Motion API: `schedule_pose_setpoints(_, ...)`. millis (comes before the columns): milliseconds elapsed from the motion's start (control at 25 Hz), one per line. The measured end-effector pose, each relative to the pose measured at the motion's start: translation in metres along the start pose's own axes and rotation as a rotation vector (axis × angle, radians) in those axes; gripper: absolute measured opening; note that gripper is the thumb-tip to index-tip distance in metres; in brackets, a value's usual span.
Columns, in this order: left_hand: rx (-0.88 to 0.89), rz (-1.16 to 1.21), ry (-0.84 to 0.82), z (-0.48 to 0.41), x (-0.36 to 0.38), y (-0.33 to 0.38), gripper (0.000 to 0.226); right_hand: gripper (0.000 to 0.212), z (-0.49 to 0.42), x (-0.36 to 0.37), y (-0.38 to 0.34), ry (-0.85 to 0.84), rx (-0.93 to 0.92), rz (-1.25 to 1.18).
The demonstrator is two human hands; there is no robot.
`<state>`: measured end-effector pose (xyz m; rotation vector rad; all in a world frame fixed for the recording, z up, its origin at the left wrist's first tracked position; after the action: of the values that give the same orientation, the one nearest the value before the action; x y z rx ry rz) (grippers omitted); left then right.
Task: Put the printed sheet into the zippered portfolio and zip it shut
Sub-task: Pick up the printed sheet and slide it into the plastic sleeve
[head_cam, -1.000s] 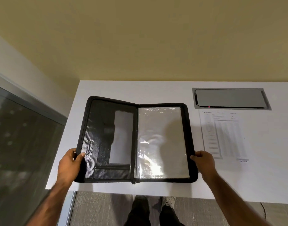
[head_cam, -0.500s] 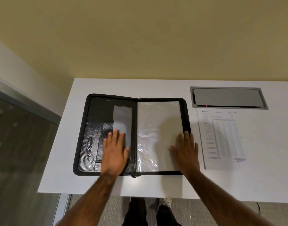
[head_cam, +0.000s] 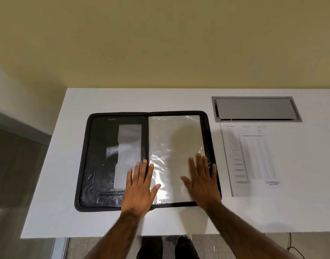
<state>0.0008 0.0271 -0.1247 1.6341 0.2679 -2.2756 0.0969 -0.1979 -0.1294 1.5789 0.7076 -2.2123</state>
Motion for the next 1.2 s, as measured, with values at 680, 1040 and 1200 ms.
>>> schedule_pose_setpoints(680,0.314,-0.063,-0.055,-0.026,-0.049,0.144,0.061,0.047,0.034,-0.088,0.141,0.193,0.213,-0.153)
schedule_pose_setpoints(1040,0.242,-0.003,-0.223,-0.046,-0.039,0.303,0.092,0.052,-0.013,-0.128,0.308,-0.007,0.162,-0.266)
schedule_pose_setpoints(1200,0.183,0.01,-0.257,-0.048,-0.035,0.319,0.095,0.073,-0.038,-0.129,0.334,-0.11,0.129,-0.193)
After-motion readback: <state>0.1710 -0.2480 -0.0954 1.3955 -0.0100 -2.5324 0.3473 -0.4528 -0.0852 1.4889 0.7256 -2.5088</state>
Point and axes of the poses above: each hand's wrist, its own z-axis away from the middle knuckle, its own x-axis out of the palm, y = z × x, the point moved 4 cm from there along -z, towards the middle knuckle, and after that the axes turned 12 degrees about -x, right-handed, at the moved point
